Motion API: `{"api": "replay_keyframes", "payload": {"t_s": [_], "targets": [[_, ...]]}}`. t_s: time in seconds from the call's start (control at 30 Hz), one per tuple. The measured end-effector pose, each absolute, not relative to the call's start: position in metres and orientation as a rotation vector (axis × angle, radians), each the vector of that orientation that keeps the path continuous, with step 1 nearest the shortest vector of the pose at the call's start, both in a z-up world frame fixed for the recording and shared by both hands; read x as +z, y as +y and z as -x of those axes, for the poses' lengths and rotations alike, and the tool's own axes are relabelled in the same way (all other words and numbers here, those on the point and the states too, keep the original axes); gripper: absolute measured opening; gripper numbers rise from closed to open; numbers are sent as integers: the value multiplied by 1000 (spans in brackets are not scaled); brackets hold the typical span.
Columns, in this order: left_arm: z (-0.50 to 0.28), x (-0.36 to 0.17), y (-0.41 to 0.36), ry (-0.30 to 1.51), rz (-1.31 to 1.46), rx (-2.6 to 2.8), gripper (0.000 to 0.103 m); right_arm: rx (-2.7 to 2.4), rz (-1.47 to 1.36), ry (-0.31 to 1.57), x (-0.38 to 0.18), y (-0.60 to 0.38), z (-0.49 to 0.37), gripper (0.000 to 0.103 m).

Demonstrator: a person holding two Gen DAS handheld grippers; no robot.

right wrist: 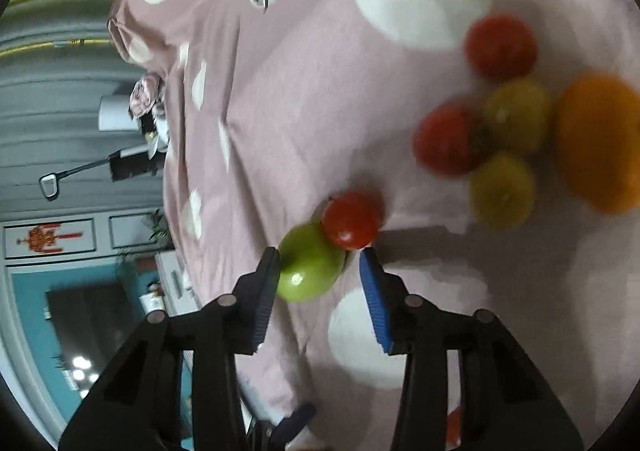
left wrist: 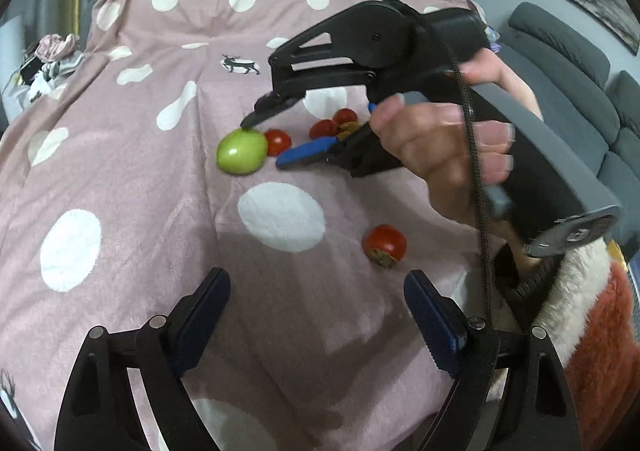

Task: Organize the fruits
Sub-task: 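Close the right tool on the green apple, then lift the green apple with the right tool off the sheet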

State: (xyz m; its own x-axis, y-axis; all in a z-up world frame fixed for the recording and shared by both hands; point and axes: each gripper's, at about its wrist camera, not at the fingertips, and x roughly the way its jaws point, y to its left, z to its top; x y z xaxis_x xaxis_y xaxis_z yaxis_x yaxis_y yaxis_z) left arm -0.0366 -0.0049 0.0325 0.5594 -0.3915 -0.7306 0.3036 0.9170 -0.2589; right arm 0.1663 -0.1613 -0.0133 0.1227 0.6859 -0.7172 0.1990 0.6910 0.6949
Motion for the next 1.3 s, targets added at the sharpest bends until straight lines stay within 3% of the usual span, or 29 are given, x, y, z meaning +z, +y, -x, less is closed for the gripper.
{"api": "replay_keyframes", "payload": {"t_s": [0.23, 0.73, 1.2, 1.3], "targets": [[33, 34, 4, 903, 204, -448, 89, 485, -766, 1489, -24, -135, -172, 38], [24, 31, -3, 882, 182, -375, 89, 477, -632, 1368, -5, -186, -142, 38], [1, 16, -33, 894, 136, -294, 89, 566, -546, 1376, -16, -193, -101, 39], [-4, 18, -31, 894, 165, -275, 82, 582, -549, 1380, -18, -194, -102, 39]]}}
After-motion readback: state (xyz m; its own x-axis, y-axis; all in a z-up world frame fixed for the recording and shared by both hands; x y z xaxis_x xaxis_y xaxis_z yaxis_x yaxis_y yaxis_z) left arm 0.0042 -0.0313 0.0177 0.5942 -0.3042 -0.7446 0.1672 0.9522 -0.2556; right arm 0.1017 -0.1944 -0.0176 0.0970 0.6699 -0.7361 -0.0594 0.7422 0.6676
